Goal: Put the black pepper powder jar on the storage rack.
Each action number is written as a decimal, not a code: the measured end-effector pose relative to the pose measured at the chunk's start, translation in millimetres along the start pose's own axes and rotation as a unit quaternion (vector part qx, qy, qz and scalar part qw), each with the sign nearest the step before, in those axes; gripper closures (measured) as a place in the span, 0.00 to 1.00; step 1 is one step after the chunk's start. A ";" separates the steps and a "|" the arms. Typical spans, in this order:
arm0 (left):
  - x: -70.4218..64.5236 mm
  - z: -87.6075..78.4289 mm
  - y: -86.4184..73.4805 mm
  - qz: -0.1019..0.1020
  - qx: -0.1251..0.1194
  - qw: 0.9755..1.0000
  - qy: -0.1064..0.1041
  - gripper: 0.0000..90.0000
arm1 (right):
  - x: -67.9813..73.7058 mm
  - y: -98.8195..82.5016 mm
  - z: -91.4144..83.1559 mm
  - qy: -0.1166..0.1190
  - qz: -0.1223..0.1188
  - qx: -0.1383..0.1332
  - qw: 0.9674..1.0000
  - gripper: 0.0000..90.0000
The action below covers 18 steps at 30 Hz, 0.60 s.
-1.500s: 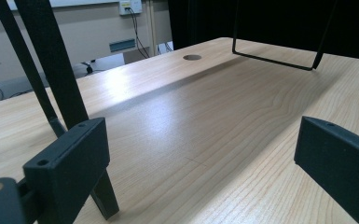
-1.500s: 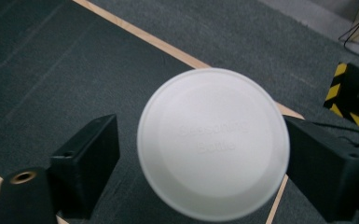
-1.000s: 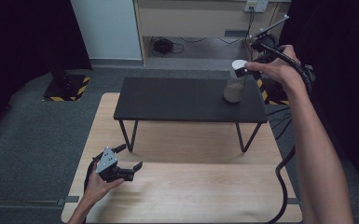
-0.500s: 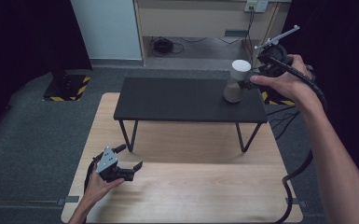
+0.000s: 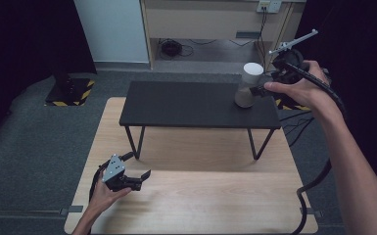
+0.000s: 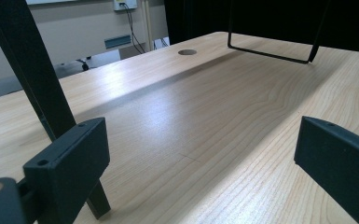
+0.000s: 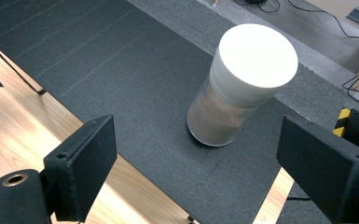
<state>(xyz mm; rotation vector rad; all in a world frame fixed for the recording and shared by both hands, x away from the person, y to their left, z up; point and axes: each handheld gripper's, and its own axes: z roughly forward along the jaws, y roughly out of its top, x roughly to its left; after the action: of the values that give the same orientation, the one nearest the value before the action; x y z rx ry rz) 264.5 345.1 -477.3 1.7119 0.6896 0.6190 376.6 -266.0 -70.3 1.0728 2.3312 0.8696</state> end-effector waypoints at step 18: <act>0.3 -0.8 0.9 0.002 0.000 1.000 -0.001 0.03 | -1.9 -1.5 0.8 -0.001 0.003 -0.002 1.000 0.13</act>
<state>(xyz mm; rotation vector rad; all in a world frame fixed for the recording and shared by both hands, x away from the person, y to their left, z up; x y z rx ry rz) 264.3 345.8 -476.3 1.7143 0.6866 0.6198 377.4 -267.9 -71.7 1.0795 2.3254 0.8739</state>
